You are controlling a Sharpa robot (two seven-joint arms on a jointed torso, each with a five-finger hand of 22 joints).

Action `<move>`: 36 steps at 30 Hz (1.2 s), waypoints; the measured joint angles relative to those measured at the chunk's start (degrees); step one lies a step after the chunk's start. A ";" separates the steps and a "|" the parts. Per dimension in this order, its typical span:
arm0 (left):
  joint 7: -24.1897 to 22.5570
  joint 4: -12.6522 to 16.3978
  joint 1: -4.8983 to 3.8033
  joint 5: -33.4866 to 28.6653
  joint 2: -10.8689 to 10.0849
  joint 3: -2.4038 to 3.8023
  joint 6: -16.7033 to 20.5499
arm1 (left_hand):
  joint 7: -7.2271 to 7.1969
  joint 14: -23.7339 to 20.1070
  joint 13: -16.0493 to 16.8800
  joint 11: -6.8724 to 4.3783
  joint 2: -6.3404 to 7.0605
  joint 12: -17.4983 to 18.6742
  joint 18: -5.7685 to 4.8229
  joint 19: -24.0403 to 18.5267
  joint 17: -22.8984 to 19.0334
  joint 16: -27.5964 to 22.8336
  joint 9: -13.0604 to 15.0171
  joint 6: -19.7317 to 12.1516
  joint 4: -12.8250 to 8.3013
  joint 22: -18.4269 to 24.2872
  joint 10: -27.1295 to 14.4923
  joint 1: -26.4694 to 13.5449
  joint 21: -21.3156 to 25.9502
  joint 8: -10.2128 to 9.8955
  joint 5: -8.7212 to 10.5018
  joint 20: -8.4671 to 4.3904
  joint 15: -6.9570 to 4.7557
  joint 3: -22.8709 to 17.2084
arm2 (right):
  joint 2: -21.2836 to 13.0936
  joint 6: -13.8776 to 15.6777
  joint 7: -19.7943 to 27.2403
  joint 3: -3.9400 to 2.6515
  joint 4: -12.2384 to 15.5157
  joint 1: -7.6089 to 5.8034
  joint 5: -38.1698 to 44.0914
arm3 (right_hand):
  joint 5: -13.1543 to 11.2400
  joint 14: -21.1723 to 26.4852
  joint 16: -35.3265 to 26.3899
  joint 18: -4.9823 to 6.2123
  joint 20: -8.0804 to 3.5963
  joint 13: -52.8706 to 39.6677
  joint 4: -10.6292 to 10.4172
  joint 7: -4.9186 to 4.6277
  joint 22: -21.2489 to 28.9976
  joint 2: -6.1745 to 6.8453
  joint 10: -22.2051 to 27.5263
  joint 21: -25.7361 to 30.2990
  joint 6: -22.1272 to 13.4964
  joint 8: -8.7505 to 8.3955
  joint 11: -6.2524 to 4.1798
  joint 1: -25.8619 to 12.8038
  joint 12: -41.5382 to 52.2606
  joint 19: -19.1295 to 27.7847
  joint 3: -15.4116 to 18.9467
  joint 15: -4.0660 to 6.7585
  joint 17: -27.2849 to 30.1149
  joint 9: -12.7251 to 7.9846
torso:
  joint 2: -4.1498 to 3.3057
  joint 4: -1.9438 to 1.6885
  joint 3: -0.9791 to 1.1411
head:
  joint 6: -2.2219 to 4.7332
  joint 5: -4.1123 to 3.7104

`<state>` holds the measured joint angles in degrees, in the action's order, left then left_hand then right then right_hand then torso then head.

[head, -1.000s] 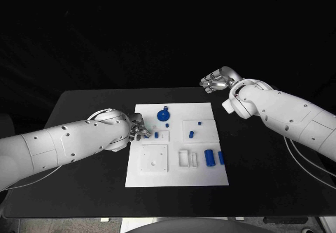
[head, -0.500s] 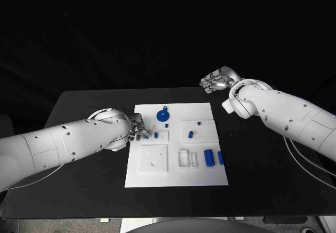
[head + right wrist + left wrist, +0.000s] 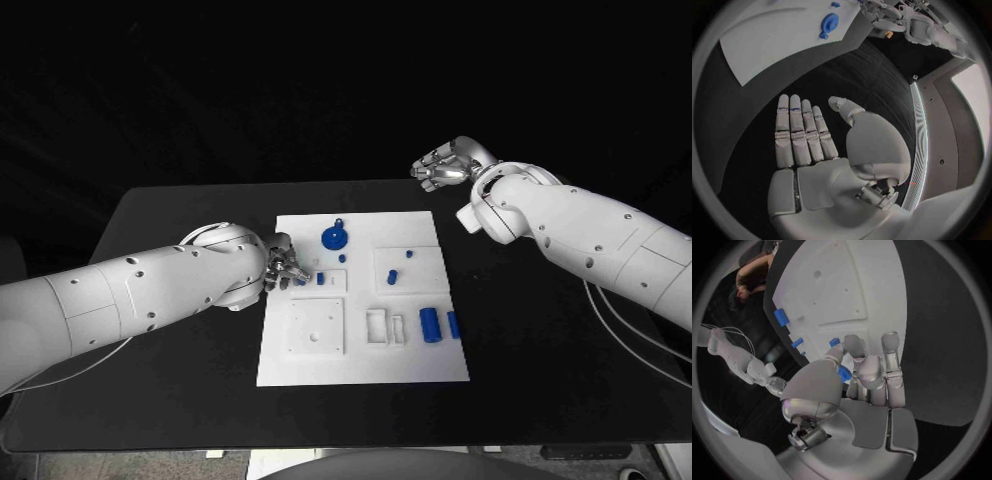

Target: Assemble the parts on the task board

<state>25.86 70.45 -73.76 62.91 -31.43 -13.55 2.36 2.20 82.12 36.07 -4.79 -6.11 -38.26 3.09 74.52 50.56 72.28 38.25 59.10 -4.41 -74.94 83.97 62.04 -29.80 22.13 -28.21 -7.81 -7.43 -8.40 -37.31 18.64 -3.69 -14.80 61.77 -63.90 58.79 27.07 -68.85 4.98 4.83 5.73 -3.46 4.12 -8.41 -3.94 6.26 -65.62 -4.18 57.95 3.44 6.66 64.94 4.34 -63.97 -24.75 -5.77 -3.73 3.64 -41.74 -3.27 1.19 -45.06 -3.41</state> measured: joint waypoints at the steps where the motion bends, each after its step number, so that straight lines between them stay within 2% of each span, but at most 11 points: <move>1: -0.01 -0.03 0.00 -0.03 0.01 0.00 0.00 | -0.06 -0.12 0.00 0.00 0.16 0.00 0.00 0.00 -0.10 0.00 -0.01 0.06 0.02 0.00 0.00 0.15 0.00 0.00 0.00 0.00 -0.12 0.02 | -0.01 0.00 0.00 0.00 0.00 0.00 0.00 | 0.00 0.10 0.00 0.00 -0.01 0.00 0.00 0.00 0.00 0.00 0.00 0.00 0.00 0.00 0.00 0.00 0.00 0.01 0.00 -0.10 0.00 0.00 | 0.00 0.00 0.00 | 0.00 -0.01; 8: -0.03 -0.46 0.06 -0.18 0.03 -0.03 -0.06 | -2.20 -0.20 0.00 -0.06 1.39 0.00 0.01 0.00 -0.13 0.00 -0.23 1.98 1.79 0.01 -0.06 0.01 0.00 -0.22 0.32 0.00 -0.20 1.27 | -0.04 0.00 -0.02 0.02 0.01 0.00 0.00 | 0.00 0.20 0.00 0.00 -0.20 0.00 0.00 0.00 0.00 0.00 0.00 0.00 0.00 0.00 0.00 0.00 0.00 0.20 0.00 -0.18 0.00 0.00 | 0.00 0.00 -0.02 | 0.00 0.03; 11: -0.02 -0.61 0.07 -0.25 0.04 -0.04 -0.13 | -2.44 -0.20 0.00 -0.06 1.37 0.00 0.00 0.00 -0.01 0.00 -0.17 2.22 2.09 0.01 -0.06 -0.01 0.00 -0.22 0.56 0.00 -0.20 1.46 | -0.04 0.00 -0.02 0.01 0.01 0.00 0.00 | 0.00 0.20 0.00 0.00 -0.20 0.00 0.00 0.00 0.00 0.00 0.00 0.00 0.00 0.00 0.00 0.00 0.00 0.20 0.00 -0.18 0.00 0.00 | 0.01 0.00 -0.01 | 0.00 0.04; 13: 0.03 -0.75 0.08 -0.27 0.05 -0.04 -0.18 | -3.22 -0.20 0.05 -0.06 1.68 0.00 0.00 0.13 0.36 0.00 -0.21 2.98 2.57 0.01 -0.06 -0.32 0.00 0.00 1.50 -0.12 -0.20 1.94 | -0.04 0.00 -0.02 0.00 0.01 0.00 0.00 | 0.00 0.20 0.00 0.00 -0.20 0.00 0.00 0.00 0.00 0.00 0.00 0.00 0.00 0.00 0.00 0.00 0.00 0.20 0.00 -0.18 0.00 0.00 | 0.01 0.00 -0.01 | 0.00 0.04; 16: 0.09 -0.91 0.11 -0.27 0.06 -0.05 -0.30 | -3.86 -0.20 0.27 -0.06 1.70 -0.40 0.00 0.21 0.94 0.45 0.06 3.42 3.44 0.01 -0.06 -0.31 0.00 0.69 4.73 -0.20 -0.20 2.80 | -0.07 0.00 -0.03 0.00 0.01 0.00 0.00 | 0.00 0.20 0.00 0.00 0.01 0.00 0.00 0.00 0.00 0.00 0.00 0.00 0.00 0.00 0.00 0.00 0.00 0.42 0.00 -0.18 0.00 0.00 | 0.01 -0.02 -0.01 | 0.01 0.04; 24: 0.19 -1.16 0.18 -0.25 0.18 -0.08 -0.58 | -3.92 -0.20 0.27 -0.05 2.22 -0.61 0.00 0.20 1.10 0.63 0.15 3.42 5.31 0.02 -0.06 0.21 0.00 0.89 5.69 -0.19 -0.20 4.61 | -0.05 0.00 -0.03 0.00 0.00 0.00 0.00 | 0.00 0.20 0.00 0.00 0.01 0.00 0.00 0.00 0.00 0.00 0.00 0.00 0.00 0.00 0.00 0.00 0.00 0.41 0.00 -0.18 0.00 0.00 | -0.01 -0.02 -0.01 | -0.08 0.00; 36: 0.60 -1.59 0.18 -0.11 0.46 -0.08 -0.61 | -4.00 -0.19 0.26 -0.05 2.95 -0.61 -0.19 0.20 1.20 0.72 0.02 3.35 6.35 0.03 -0.06 0.37 -0.04 0.89 6.74 -0.19 -0.20 6.06 | 0.00 0.00 -0.04 0.02 -0.03 0.00 0.00 | 0.00 0.20 0.00 0.00 0.01 0.00 0.00 0.00 0.00 0.00 0.00 0.00 0.00 0.00 0.00 0.00 0.00 0.41 0.00 -0.18 0.00 0.00 | -0.01 0.04 0.00 | -0.18 0.05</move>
<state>26.46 68.86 -73.58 62.79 -30.97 -13.63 1.75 -1.80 81.93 36.33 -4.85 -3.16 -38.87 2.90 74.73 51.76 73.00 38.27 62.45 1.95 -74.92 83.90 62.41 -29.84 23.02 -21.47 -8.00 -7.63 -2.34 -37.31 18.65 -3.73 -14.78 61.74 -63.90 58.79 27.07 -68.65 4.98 4.83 5.74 -3.46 4.12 -8.41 -3.93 6.26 -65.62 -4.18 57.94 3.44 6.65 64.94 4.34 -63.56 -24.75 -5.95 -3.73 3.64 -41.74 -3.23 1.19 -45.24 -3.36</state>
